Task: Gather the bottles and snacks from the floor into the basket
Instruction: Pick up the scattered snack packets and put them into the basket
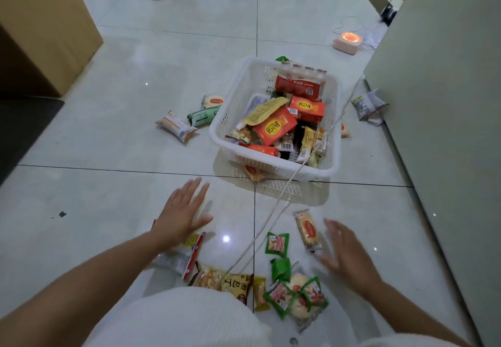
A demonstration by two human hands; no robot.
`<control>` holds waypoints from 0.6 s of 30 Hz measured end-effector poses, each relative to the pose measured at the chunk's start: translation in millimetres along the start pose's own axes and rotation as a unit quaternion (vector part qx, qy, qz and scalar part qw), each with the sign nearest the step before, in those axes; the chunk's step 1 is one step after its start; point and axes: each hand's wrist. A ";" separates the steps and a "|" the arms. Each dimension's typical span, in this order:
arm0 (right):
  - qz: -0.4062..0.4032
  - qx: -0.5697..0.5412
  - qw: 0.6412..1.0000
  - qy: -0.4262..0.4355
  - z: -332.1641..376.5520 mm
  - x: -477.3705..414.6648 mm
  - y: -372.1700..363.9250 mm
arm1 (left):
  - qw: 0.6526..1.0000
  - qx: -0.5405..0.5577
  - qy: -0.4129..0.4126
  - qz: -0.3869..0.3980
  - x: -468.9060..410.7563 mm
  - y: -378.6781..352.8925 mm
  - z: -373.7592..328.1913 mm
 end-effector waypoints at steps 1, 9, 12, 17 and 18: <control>0.030 0.011 0.999 0.035 -3.1 14.4 -17.3 | 1.000 -0.007 -0.006 0.010 17.8 -16.6 6.6; -0.003 0.078 0.990 0.120 5.8 32.2 -74.7 | 0.996 0.004 0.079 0.040 27.1 -41.7 -5.6; -0.046 0.070 0.996 0.035 10.7 18.0 -67.4 | 0.980 0.100 0.164 0.047 7.4 -41.2 -26.6; -0.101 -0.031 0.992 -0.069 12.7 8.9 -48.6 | 0.950 0.222 0.220 0.011 -12.0 -31.8 -57.4; -0.097 -0.036 0.993 -0.049 9.3 12.7 -49.3 | 0.958 0.207 0.197 -0.001 -9.2 -30.2 -58.4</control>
Point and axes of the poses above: each hand's wrist, its own x-axis away from the middle knuckle, its own y-axis out of the back of the hand, z = x × y, and after that the axes turned 6 degrees about -x, right-handed
